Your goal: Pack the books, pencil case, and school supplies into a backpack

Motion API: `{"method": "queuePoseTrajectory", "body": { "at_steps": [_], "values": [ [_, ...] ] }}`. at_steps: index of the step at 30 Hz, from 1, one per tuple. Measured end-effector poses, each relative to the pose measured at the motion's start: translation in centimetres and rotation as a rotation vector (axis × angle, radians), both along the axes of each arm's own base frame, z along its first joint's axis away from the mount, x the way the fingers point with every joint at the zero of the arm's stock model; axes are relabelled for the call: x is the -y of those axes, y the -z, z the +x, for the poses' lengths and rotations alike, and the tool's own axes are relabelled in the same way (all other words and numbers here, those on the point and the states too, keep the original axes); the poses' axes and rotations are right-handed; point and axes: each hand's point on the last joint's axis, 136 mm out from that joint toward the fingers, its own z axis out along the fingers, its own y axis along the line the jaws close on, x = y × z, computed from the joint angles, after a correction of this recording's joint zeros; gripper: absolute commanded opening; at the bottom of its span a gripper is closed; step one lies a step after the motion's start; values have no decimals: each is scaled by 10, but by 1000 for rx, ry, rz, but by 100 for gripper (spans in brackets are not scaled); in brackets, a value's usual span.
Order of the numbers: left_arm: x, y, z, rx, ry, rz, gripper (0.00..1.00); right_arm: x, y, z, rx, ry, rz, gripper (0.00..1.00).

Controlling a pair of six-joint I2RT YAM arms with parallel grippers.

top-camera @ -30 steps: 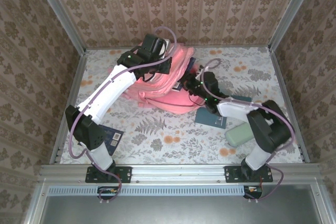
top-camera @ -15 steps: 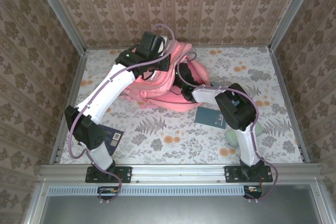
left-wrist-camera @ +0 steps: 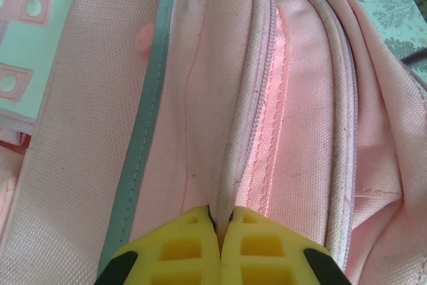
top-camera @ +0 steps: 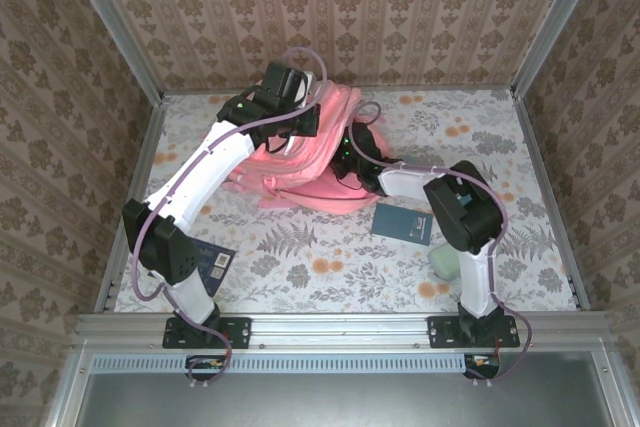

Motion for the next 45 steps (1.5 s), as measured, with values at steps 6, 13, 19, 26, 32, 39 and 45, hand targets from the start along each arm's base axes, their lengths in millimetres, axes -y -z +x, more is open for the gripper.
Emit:
{"method": "queuePoseTrajectory", "body": {
  "at_steps": [6, 13, 19, 26, 32, 39, 45],
  "values": [
    [-2, 8, 5, -11, -3, -14, 0, 46, -36, -28, 38, 5, -49, 90],
    [1, 35, 11, -58, -8, -16, 28, 79, -75, -73, 118, -46, -170, 90],
    [-6, 82, 6, -140, -40, -5, 55, 81, -85, -112, 177, -161, -293, 90],
    [-75, 114, -23, -204, -200, 40, 89, 43, -75, -153, 230, -355, -410, 90],
    [-163, 96, -56, -136, -431, 8, 92, 15, -57, -173, 226, -457, -457, 91],
    [-281, 174, -120, -295, -871, -24, 92, -8, -54, -176, 225, -507, -484, 91],
    [-301, 228, -156, -448, -1028, -93, 91, -16, -67, -176, 256, -510, -472, 91]
  ]
}}
